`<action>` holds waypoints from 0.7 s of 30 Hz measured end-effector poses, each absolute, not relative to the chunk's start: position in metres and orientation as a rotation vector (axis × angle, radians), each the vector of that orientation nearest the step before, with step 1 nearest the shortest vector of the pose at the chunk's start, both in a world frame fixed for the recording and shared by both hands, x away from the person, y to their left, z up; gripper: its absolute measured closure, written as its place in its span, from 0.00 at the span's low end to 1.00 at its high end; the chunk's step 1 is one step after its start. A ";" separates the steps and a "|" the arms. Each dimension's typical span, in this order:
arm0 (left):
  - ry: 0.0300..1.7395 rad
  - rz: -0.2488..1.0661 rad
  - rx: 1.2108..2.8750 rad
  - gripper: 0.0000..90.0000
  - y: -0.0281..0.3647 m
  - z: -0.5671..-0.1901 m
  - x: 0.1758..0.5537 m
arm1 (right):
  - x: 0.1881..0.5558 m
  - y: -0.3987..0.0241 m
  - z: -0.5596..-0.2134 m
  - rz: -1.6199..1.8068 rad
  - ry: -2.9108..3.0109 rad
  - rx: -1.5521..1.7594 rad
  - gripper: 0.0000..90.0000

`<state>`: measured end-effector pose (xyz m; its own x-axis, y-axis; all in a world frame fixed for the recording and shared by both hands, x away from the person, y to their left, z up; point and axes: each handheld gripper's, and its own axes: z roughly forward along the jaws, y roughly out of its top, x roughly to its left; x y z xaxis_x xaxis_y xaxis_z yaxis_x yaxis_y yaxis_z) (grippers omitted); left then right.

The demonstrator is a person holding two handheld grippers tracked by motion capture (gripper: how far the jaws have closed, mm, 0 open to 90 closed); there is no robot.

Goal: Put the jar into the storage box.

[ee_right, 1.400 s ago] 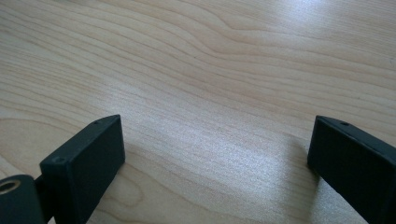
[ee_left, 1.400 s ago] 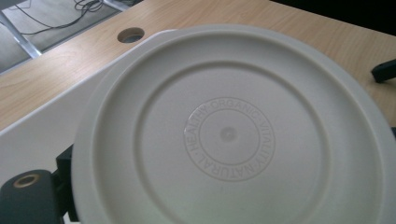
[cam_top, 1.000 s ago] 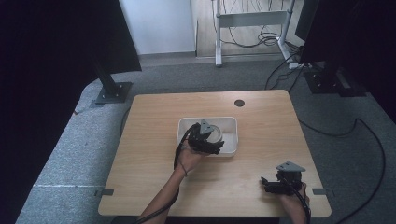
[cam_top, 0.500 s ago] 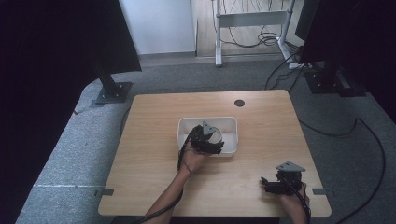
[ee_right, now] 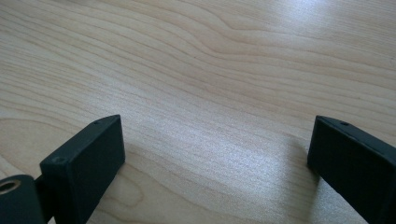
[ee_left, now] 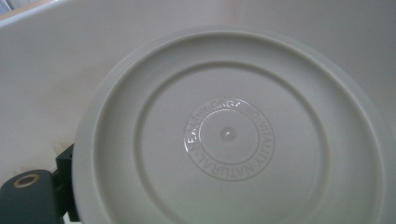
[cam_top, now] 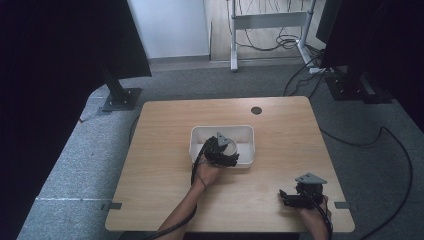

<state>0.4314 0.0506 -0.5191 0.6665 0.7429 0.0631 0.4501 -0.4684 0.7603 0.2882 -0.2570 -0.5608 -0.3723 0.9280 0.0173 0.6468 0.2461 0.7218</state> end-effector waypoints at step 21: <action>0.946 0.477 2.119 0.03 0.053 -0.509 0.431 | 0.288 -0.257 -0.561 0.914 2.110 1.438 0.04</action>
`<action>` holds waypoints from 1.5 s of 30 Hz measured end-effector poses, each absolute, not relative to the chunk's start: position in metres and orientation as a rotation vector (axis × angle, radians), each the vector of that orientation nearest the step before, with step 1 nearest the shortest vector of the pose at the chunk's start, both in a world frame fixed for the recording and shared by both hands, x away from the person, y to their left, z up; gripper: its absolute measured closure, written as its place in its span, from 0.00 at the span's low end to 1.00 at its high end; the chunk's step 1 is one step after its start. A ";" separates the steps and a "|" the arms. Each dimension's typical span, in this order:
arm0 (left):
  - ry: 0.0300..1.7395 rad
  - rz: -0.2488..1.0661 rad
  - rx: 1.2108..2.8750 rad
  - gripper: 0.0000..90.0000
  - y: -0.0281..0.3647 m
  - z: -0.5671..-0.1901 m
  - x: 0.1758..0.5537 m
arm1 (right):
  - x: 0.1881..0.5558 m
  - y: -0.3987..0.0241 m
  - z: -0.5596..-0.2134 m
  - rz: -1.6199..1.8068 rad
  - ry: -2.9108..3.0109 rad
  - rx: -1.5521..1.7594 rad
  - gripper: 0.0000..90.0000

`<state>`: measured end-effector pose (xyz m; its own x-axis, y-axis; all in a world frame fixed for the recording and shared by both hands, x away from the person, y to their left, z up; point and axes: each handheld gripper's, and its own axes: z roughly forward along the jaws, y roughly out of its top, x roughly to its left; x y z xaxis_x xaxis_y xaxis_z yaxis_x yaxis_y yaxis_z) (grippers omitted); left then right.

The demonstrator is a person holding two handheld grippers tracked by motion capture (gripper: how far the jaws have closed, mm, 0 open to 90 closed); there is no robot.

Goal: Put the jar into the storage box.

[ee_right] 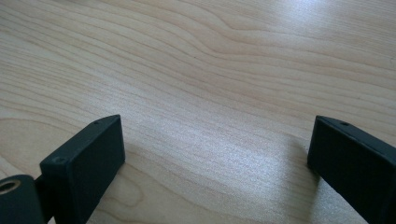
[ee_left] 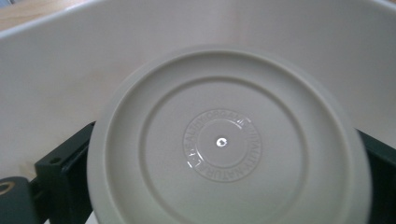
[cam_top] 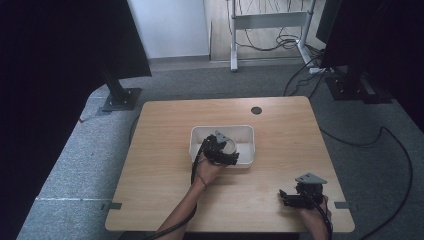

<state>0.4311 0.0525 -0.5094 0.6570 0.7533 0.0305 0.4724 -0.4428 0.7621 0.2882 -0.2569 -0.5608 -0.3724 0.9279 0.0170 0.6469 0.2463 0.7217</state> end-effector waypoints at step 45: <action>0.846 0.467 2.066 0.04 0.083 -0.484 0.393 | 0.288 -0.257 -0.561 0.914 2.110 1.437 0.04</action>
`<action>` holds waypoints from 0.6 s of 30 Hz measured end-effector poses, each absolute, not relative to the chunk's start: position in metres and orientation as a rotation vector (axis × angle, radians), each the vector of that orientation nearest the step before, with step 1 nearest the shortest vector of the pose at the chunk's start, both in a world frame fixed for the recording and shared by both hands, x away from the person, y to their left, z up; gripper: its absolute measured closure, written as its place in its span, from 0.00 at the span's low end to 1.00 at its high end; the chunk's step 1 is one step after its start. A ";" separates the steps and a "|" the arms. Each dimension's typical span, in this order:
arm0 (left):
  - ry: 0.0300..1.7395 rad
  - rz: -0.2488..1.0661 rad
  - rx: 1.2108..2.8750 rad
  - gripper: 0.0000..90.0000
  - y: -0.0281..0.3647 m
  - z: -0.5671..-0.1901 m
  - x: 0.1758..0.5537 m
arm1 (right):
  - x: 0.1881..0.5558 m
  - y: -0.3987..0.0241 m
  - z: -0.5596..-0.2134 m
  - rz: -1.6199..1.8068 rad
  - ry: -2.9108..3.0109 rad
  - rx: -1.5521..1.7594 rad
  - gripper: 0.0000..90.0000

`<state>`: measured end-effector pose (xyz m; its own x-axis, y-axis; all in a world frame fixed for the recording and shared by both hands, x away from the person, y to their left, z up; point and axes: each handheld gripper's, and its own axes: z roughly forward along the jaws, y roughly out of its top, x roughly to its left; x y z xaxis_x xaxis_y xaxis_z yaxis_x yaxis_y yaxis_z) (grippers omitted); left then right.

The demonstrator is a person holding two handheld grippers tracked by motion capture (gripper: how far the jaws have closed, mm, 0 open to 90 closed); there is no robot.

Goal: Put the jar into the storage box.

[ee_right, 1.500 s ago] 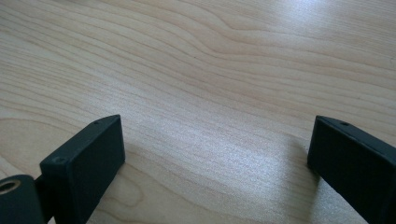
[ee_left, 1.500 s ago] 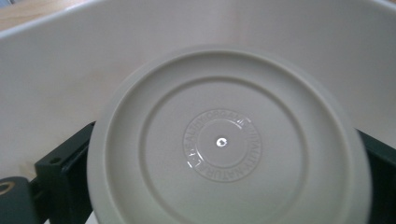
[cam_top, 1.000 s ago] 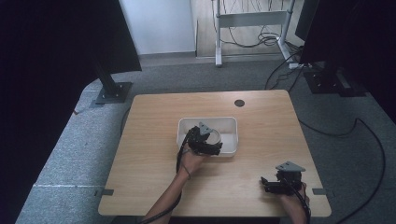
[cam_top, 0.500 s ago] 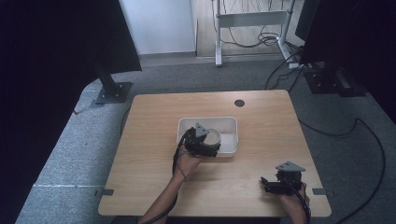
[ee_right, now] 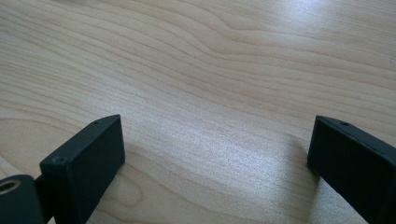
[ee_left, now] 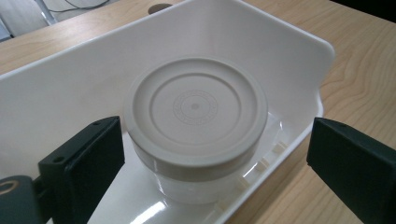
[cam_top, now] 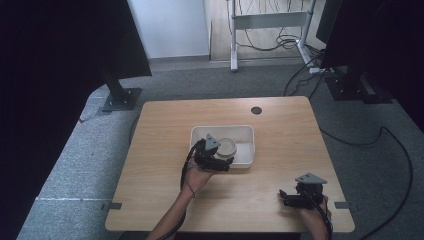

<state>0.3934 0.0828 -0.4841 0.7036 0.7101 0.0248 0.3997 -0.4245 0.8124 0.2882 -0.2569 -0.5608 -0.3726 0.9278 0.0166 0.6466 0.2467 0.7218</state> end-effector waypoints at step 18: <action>0.814 0.439 2.041 0.05 0.107 -0.478 0.378 | 0.288 -0.257 -0.561 0.914 2.109 1.437 0.04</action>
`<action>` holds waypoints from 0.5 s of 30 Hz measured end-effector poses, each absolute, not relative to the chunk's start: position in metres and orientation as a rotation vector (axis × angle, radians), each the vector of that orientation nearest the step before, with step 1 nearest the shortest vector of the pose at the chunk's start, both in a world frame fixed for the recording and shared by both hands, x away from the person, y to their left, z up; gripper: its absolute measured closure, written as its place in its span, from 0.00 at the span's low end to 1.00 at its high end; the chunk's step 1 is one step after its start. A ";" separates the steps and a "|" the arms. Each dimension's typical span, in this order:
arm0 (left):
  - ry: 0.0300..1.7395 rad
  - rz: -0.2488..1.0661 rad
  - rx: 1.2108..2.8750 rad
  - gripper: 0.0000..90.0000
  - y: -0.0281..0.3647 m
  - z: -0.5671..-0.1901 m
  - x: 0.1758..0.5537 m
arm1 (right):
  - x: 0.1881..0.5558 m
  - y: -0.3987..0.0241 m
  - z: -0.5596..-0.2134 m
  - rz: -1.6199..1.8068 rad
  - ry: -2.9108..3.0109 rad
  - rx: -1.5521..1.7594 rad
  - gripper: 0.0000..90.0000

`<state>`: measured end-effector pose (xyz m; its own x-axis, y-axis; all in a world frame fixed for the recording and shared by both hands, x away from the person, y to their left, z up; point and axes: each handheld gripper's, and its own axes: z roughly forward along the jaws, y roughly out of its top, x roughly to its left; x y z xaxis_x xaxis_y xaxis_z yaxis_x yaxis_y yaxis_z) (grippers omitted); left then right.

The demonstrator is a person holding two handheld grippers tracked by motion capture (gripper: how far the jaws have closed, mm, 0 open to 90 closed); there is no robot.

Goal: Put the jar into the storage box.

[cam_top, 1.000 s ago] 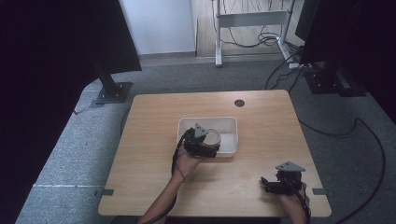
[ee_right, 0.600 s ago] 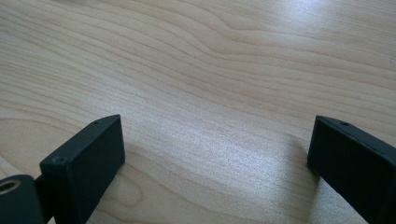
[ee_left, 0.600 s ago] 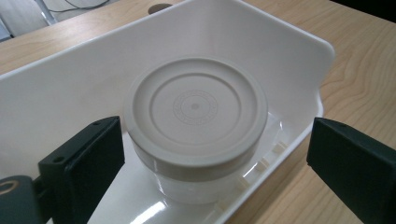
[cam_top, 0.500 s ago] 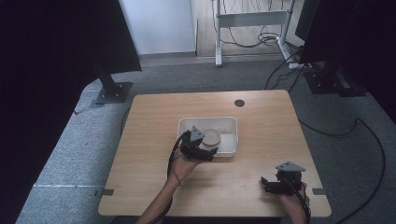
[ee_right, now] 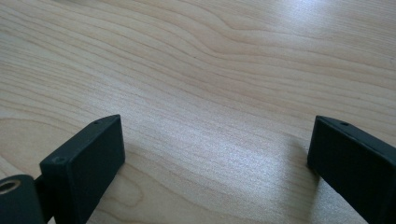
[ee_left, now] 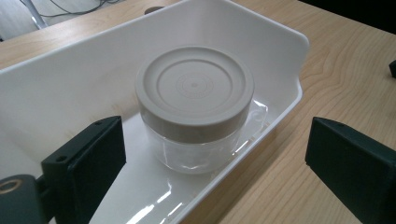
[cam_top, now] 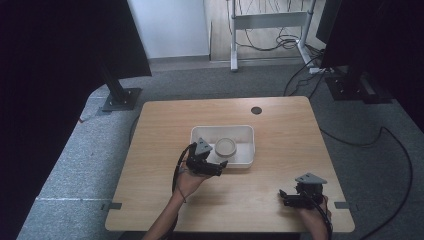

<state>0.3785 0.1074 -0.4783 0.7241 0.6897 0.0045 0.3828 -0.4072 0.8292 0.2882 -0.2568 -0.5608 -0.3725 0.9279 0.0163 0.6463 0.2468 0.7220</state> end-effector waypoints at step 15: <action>0.801 0.423 2.036 0.05 0.124 -0.476 0.368 | 0.288 -0.257 -0.561 0.914 2.109 1.436 0.04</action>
<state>0.3676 0.1237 -0.4760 0.7338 0.6793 -0.0047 0.3787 -0.4033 0.8330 0.2882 -0.2568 -0.5608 -0.3727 0.9278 0.0159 0.6460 0.2471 0.7222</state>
